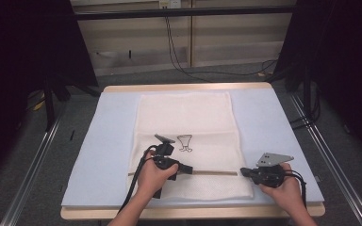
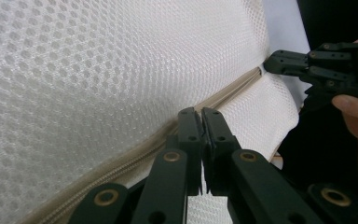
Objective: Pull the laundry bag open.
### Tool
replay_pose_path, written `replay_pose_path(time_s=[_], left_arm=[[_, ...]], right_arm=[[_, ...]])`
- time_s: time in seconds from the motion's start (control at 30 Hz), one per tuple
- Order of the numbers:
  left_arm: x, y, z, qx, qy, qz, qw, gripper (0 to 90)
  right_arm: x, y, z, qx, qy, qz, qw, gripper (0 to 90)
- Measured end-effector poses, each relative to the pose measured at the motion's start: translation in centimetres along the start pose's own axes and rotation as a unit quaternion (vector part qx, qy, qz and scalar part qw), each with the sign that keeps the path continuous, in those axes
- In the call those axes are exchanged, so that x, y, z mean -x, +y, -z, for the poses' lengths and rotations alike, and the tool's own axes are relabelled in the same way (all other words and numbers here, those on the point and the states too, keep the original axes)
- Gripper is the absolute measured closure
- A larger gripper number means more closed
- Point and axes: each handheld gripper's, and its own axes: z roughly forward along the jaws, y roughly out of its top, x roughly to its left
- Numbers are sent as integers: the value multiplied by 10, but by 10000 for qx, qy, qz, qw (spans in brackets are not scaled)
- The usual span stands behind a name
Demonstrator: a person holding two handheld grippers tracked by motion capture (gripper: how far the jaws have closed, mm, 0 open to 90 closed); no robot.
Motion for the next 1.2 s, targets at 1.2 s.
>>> replay_pose_path(time_s=[1.2], left_arm=[[-10,-2,19,103,-148,72,9998,876]], right_arm=[[2,-2,0,66,85,-117,9999,900]])
